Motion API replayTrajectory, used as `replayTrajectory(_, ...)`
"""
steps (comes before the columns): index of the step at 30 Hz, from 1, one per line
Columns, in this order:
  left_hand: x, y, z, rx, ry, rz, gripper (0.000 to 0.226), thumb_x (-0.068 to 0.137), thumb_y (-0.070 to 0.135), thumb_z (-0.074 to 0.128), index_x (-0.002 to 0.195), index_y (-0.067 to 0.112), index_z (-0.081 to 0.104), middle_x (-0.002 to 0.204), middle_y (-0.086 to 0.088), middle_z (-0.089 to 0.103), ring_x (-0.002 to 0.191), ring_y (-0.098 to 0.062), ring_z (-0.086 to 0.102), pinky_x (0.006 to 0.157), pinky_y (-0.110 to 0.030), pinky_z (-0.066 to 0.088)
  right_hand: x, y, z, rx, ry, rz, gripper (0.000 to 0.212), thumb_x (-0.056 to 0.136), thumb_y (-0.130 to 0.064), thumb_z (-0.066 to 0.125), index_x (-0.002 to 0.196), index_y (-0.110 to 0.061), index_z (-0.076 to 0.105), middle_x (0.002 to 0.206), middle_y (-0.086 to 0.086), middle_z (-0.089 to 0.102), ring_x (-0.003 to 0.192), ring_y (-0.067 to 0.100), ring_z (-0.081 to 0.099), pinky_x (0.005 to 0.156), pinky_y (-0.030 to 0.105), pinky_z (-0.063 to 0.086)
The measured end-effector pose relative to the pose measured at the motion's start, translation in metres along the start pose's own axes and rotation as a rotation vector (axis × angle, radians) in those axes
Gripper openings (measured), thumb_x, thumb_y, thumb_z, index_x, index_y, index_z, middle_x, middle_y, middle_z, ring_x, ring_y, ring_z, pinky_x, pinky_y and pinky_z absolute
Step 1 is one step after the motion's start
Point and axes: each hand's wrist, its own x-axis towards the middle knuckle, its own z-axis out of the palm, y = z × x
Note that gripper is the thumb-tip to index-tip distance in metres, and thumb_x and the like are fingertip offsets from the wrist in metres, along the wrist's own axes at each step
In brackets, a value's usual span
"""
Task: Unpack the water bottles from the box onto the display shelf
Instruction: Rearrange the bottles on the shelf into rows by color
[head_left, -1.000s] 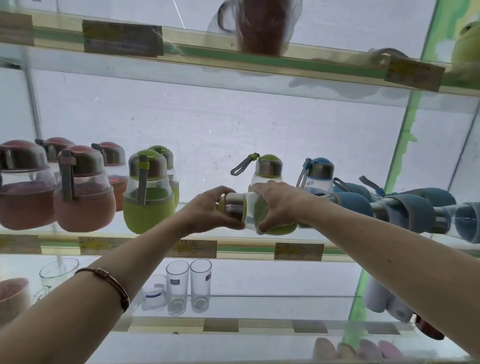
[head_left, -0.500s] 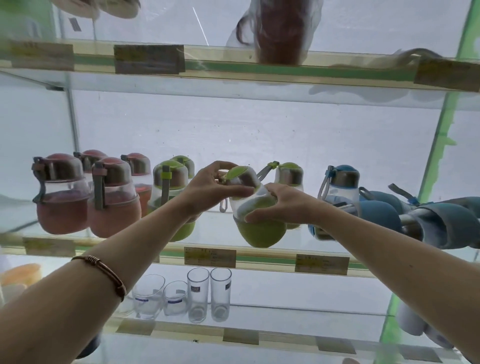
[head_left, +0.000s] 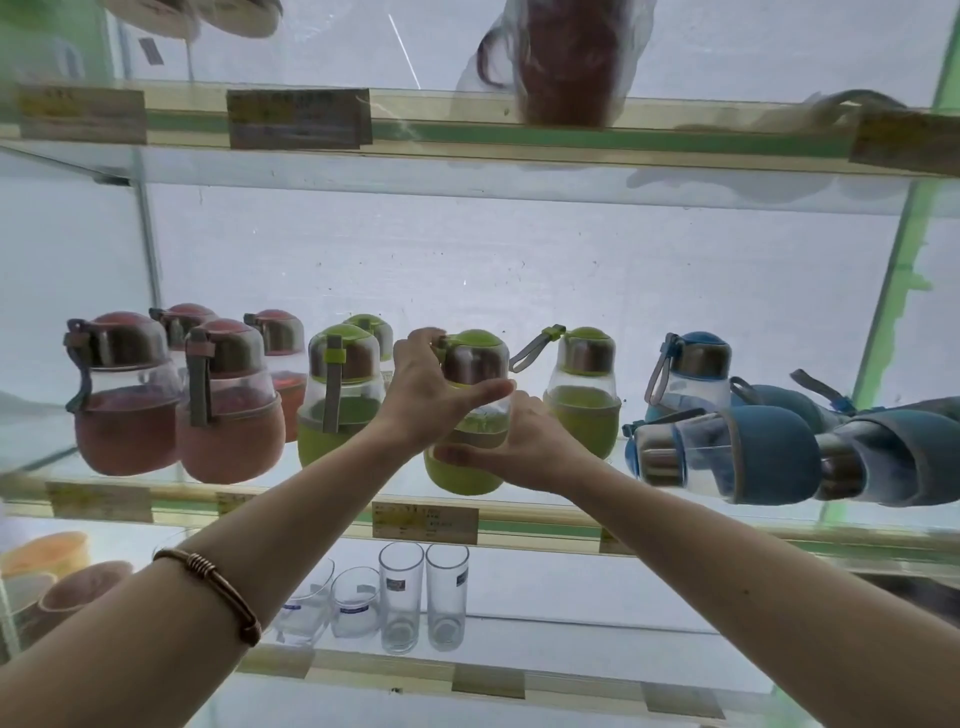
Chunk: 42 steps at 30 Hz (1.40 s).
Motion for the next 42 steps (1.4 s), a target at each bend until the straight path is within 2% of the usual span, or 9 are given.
replayTrajectory(5, -0.002, -0.012, -0.006, -0.092, -0.094, -0.059, 0.055, 0.085, 0.045, 0.063, 0.122, 0.014, 0.038, 0.119, -0.006, 0.052, 0.108, -0.02, 0.053, 0.082, -0.029, 0.047, -0.004, -0.004, -0.005, 0.028, 0.002, -0.013, 0.071, 0.067, -0.058, 0.077, 0.113, -0.013, 0.048, 0.109, 0.001, 0.052, 0.098, 0.015, 0.05, 0.071, 0.026, 0.046)
replayTrajectory(9, -0.01, -0.014, -0.004, -0.154, -0.151, -0.005, 0.072, 0.087, 0.071, 0.026, 0.134, 0.017, 0.036, 0.124, -0.009, 0.055, 0.115, -0.025, 0.054, 0.098, -0.049, 0.047, 0.0, -0.001, -0.017, 0.194, -0.148, -0.031, 0.039, 0.076, -0.029, 0.079, 0.102, -0.025, 0.051, 0.097, -0.006, 0.059, 0.091, 0.012, 0.057, 0.072, 0.017, 0.048)
replayTrajectory(14, -0.002, -0.014, -0.002, -0.252, -0.123, -0.029, 0.046, 0.103, 0.038, 0.022, 0.146, 0.026, 0.029, 0.146, 0.002, 0.04, 0.13, -0.013, 0.04, 0.108, -0.034, 0.036, 0.008, 0.005, -0.015, 0.289, -0.194, 0.058, 0.034, 0.077, -0.028, 0.078, 0.102, -0.024, 0.057, 0.091, -0.011, 0.062, 0.084, 0.003, 0.059, 0.07, 0.013, 0.048)
replayTrajectory(17, 0.004, -0.02, 0.002, -0.294, -0.145, -0.088, 0.051, 0.101, 0.04, 0.031, 0.149, 0.038, 0.016, 0.15, 0.002, 0.036, 0.134, -0.017, 0.038, 0.109, -0.036, 0.036, 0.025, 0.012, 0.006, 0.193, -0.12, 0.119, 0.099, 0.038, -0.081, 0.076, 0.119, -0.027, 0.056, 0.113, 0.002, 0.061, 0.1, 0.015, 0.061, 0.084, 0.033, 0.055)
replayTrajectory(20, 0.005, -0.027, 0.007, -0.325, -0.14, -0.117, 0.062, 0.096, 0.041, 0.045, 0.15, 0.036, 0.015, 0.148, 0.001, 0.04, 0.133, -0.018, 0.041, 0.106, -0.041, 0.041, 0.036, 0.026, 0.022, 0.248, -0.041, 0.141, 0.119, 0.023, -0.092, 0.065, 0.121, -0.024, 0.057, 0.112, 0.006, 0.061, 0.096, 0.017, 0.064, 0.077, 0.033, 0.057)
replayTrajectory(25, 0.006, -0.03, 0.014, -0.178, -0.094, -0.101, 0.046, 0.094, 0.024, 0.057, 0.136, 0.02, 0.039, 0.119, 0.002, 0.056, 0.111, -0.017, 0.054, 0.083, -0.026, 0.045, 0.028, 0.015, 0.017, 0.32, 0.038, 0.159, 0.101, 0.033, -0.073, 0.072, 0.113, -0.013, 0.059, 0.104, 0.005, 0.066, 0.089, 0.016, 0.066, 0.063, 0.026, 0.053)
replayTrajectory(28, 0.007, -0.029, 0.019, -0.107, -0.099, -0.084, 0.045, 0.094, 0.02, 0.056, 0.136, 0.018, 0.038, 0.123, -0.003, 0.055, 0.11, -0.018, 0.053, 0.092, -0.033, 0.046, 0.028, 0.012, 0.024, 0.257, 0.056, 0.151, 0.1, 0.038, -0.078, 0.065, 0.115, -0.015, 0.059, 0.108, 0.007, 0.063, 0.089, 0.017, 0.065, 0.068, 0.031, 0.056)
replayTrajectory(32, 0.012, -0.034, 0.026, 0.024, -0.064, -0.064, 0.048, 0.093, 0.02, 0.058, 0.136, 0.018, 0.035, 0.127, -0.007, 0.052, 0.115, -0.024, 0.051, 0.095, -0.035, 0.044, 0.03, 0.011, 0.025, 0.246, 0.139, 0.183, 0.069, 0.071, -0.049, 0.077, 0.119, -0.006, 0.051, 0.11, 0.011, 0.059, 0.097, 0.024, 0.06, 0.078, 0.037, 0.054)
replayTrajectory(42, 0.033, -0.04, 0.038, 0.244, -0.005, -0.187, 0.068, 0.085, 0.037, 0.066, 0.137, 0.011, 0.031, 0.132, -0.012, 0.032, 0.124, -0.032, 0.041, 0.103, -0.041, 0.038, 0.045, 0.014, 0.013, 0.223, 0.067, 0.181, 0.044, 0.082, -0.038, 0.071, 0.106, -0.003, 0.06, 0.101, 0.011, 0.066, 0.09, 0.023, 0.062, 0.07, 0.032, 0.05)
